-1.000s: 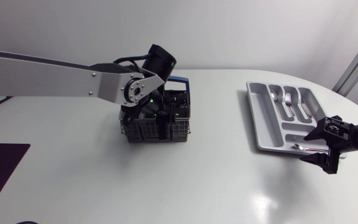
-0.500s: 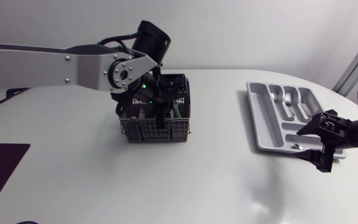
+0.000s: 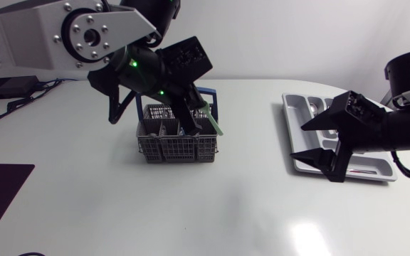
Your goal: Unload the cutlery basket into the drawer organizer.
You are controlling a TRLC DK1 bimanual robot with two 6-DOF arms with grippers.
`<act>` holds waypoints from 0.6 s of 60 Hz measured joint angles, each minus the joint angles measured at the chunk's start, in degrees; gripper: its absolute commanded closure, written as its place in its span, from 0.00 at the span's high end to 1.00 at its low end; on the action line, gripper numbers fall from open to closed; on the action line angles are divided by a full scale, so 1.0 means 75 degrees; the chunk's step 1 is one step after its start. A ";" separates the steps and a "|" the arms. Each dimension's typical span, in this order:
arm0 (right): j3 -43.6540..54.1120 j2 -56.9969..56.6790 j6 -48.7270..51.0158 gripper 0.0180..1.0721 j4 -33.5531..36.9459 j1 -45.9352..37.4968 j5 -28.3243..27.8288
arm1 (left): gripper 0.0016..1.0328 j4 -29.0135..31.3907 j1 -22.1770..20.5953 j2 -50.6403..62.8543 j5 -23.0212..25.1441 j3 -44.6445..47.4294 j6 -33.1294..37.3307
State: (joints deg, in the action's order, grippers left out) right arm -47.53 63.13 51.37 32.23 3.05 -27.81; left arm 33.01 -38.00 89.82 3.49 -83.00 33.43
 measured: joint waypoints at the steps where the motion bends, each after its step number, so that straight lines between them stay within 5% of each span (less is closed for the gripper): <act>1: 0.0000 -0.0023 -0.0160 0.91 -0.0052 0.0140 0.0009 | 0.03 0.0041 -0.0009 0.0003 0.0012 0.0000 -0.0152; 27: -0.0006 0.0178 -0.3008 0.86 -0.1769 0.2780 0.1154 | 0.03 0.0816 -0.0146 0.0440 0.1221 -0.0516 -0.3631; 36: -0.0006 0.0312 -0.3264 0.72 -0.2253 0.3226 0.1545 | 0.03 0.1043 -0.0143 0.0708 0.1848 -0.0743 -0.4415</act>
State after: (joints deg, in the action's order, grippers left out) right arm -47.57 65.47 26.89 15.33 27.24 -16.23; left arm 40.84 -39.07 95.13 17.34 -88.58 0.32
